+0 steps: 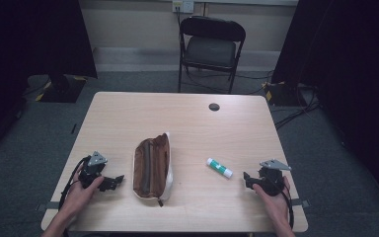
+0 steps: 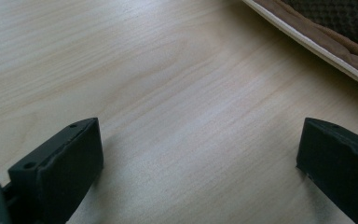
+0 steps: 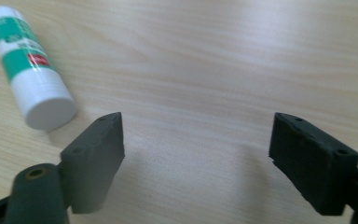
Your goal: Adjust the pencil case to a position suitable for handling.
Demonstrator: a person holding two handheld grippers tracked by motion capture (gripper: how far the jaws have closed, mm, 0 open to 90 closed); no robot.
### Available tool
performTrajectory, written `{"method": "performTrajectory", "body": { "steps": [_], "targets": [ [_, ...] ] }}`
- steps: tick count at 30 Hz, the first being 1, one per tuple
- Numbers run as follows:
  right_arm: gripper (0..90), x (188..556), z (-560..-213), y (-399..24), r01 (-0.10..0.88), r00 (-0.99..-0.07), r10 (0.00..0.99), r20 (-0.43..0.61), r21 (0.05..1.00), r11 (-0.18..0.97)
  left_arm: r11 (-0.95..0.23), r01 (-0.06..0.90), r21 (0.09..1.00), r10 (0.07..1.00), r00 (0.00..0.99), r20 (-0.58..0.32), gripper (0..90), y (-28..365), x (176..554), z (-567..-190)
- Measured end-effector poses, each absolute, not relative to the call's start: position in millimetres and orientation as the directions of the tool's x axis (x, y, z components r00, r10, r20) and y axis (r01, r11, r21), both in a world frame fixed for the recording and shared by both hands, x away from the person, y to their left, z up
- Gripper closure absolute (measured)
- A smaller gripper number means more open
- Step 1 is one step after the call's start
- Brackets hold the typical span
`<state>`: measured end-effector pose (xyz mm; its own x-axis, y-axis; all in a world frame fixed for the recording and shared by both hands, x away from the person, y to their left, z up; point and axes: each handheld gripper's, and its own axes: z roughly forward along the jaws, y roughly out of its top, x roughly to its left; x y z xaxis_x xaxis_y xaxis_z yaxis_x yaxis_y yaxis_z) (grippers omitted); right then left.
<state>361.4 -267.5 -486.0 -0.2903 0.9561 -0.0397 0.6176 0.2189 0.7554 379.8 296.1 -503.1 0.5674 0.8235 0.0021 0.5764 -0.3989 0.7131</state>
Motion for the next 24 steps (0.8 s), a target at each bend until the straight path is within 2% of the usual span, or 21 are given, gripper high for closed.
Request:
{"method": "performTrajectory", "body": {
  "steps": [5, 9, 11, 24],
  "targets": [
    [23.6, 351, -478, -265, 0.586, -0.312, 0.950, -0.031, 0.780, 0.218, -0.396, 0.578, 0.714, 0.824, 0.566, -0.001, 0.0, 296, 379, -503],
    [29.0, 344, -468, -255, 0.575, -0.380, 0.925, 0.024, 0.789, 0.216, -0.393, 0.578, 0.715, 0.824, 0.567, -0.005, 0.0, 296, 379, -503],
    [30.8, 343, -466, -248, 0.570, -0.399, 0.917, 0.019, 0.788, 0.231, -0.392, 0.578, 0.715, 0.824, 0.566, -0.006, 0.0, 296, 379, -503],
    [34.4, 332, -452, -198, 0.508, -0.576, 0.815, 0.068, 0.811, 0.292, -0.394, 0.578, 0.715, 0.824, 0.566, -0.003, 0.0, 296, 380, -503]
  ]
}}
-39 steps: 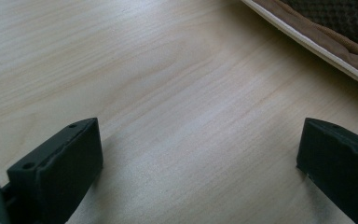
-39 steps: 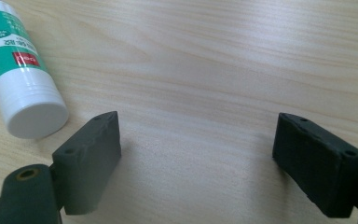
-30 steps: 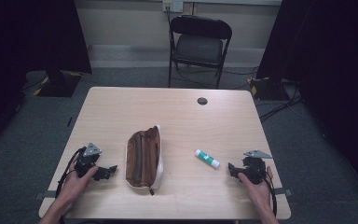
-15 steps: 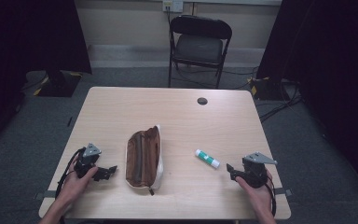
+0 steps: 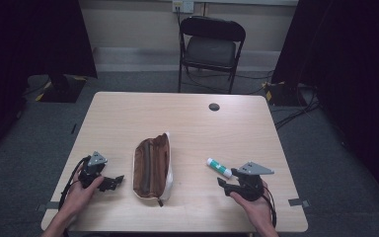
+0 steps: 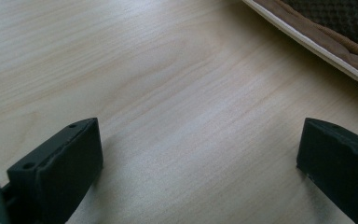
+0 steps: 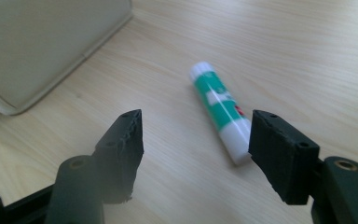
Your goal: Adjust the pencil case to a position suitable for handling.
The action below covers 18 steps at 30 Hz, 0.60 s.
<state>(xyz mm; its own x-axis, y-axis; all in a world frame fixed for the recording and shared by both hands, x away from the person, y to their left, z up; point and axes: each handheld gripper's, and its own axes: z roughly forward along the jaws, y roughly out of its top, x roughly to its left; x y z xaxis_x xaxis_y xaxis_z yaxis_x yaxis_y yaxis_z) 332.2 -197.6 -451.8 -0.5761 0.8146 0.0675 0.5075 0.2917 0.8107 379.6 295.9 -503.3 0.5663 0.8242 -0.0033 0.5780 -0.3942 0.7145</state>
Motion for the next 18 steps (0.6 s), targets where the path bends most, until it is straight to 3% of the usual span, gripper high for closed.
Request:
{"method": "performTrajectory", "body": {
  "steps": [18],
  "targets": [
    [28.1, 323, -443, -128, 0.428, -0.738, 0.670, 0.084, 0.825, 0.368, -0.402, 0.575, 0.713, 0.821, 0.570, 0.003, 0.0, 296, 381, -503]
  ]
}}
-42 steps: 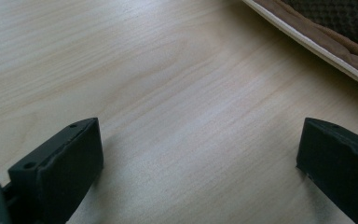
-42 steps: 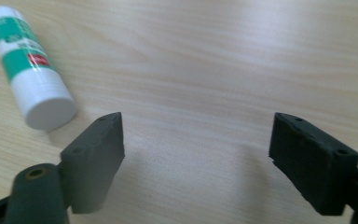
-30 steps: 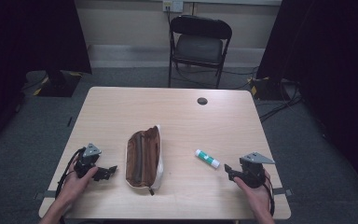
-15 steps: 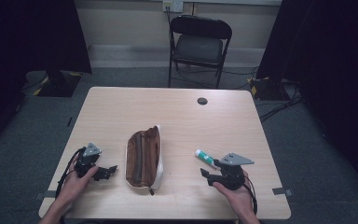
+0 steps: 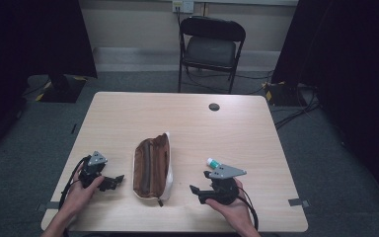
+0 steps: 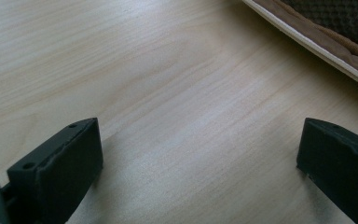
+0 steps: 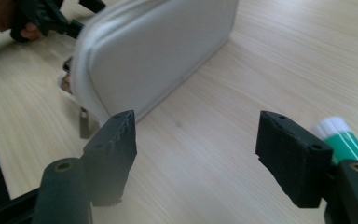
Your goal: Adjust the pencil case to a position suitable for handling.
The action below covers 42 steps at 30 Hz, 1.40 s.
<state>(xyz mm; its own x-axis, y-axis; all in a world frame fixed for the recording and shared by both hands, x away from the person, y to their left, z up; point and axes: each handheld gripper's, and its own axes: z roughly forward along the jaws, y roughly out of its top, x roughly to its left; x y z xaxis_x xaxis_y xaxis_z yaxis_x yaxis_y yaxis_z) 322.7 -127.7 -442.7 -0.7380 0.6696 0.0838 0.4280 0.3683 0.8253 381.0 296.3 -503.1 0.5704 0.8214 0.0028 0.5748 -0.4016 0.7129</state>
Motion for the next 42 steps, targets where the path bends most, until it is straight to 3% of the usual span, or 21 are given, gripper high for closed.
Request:
{"method": "performTrajectory", "body": {
  "steps": [11, 22, 33, 39, 42],
  "targets": [
    [24.9, 322, -438, -75, 0.373, -0.818, 0.569, 0.082, 0.828, 0.418, -0.403, 0.574, 0.713, 0.822, 0.570, 0.006, 0.0, 296, 381, -503],
    [27.3, 336, -435, -43, 0.350, -0.834, 0.547, 0.073, 0.837, 0.421, -0.404, 0.574, 0.713, 0.822, 0.570, 0.006, 0.0, 296, 381, -503],
    [36.9, 345, -447, -40, 0.373, -0.809, 0.584, 0.065, 0.824, 0.426, -0.405, 0.572, 0.713, 0.821, 0.571, 0.009, 0.0, 296, 381, -503],
    [47.0, 349, -450, -47, 0.404, -0.791, 0.606, 0.090, 0.820, 0.406, -0.405, 0.573, 0.713, 0.820, 0.572, 0.006, 0.0, 296, 381, -503],
    [56.4, 353, -449, -54, 0.414, -0.781, 0.618, 0.090, 0.816, 0.404, -0.402, 0.574, 0.713, 0.820, 0.572, 0.001, 0.0, 296, 380, -503]
  ]
}}
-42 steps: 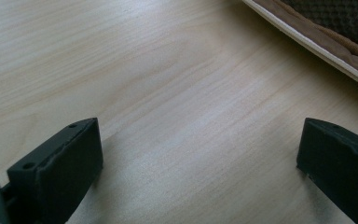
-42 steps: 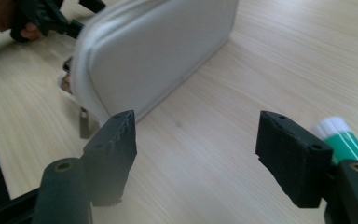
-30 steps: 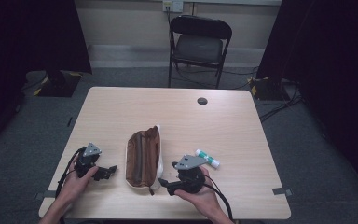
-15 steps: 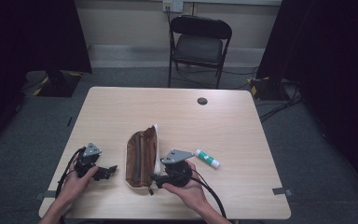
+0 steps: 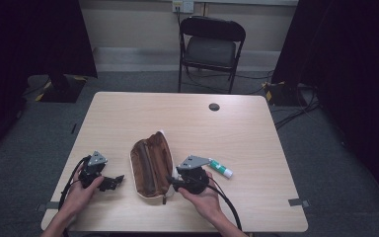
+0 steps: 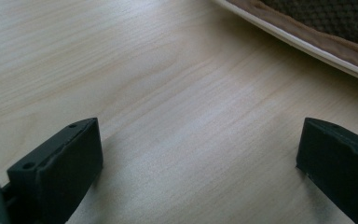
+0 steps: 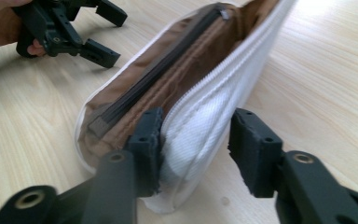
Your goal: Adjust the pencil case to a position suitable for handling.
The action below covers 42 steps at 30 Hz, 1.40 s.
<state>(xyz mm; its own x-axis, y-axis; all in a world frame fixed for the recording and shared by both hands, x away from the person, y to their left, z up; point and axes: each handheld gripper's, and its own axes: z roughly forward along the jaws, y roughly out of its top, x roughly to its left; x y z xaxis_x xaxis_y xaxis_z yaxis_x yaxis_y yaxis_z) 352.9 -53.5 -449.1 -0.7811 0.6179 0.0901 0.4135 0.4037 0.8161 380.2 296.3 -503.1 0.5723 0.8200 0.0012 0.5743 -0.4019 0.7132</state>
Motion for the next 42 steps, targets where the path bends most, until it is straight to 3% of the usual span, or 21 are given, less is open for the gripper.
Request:
{"method": "performTrajectory", "body": {
  "steps": [21, 34, 42],
  "targets": [
    [75.9, 364, -452, -103, 0.467, -0.747, 0.650, 0.140, 0.806, 0.364, -0.411, 0.572, 0.710, 0.814, 0.580, 0.004, 0.0, 297, 379, -503],
    [76.8, 346, -448, -125, 0.423, -0.830, 0.533, 0.161, 0.805, 0.416, -0.411, 0.572, 0.710, 0.814, 0.580, 0.004, 0.0, 297, 379, -503],
    [73.5, 350, -449, -143, 0.428, -0.800, 0.585, 0.130, 0.808, 0.405, -0.411, 0.572, 0.710, 0.814, 0.580, 0.004, 0.0, 297, 379, -503]
  ]
}}
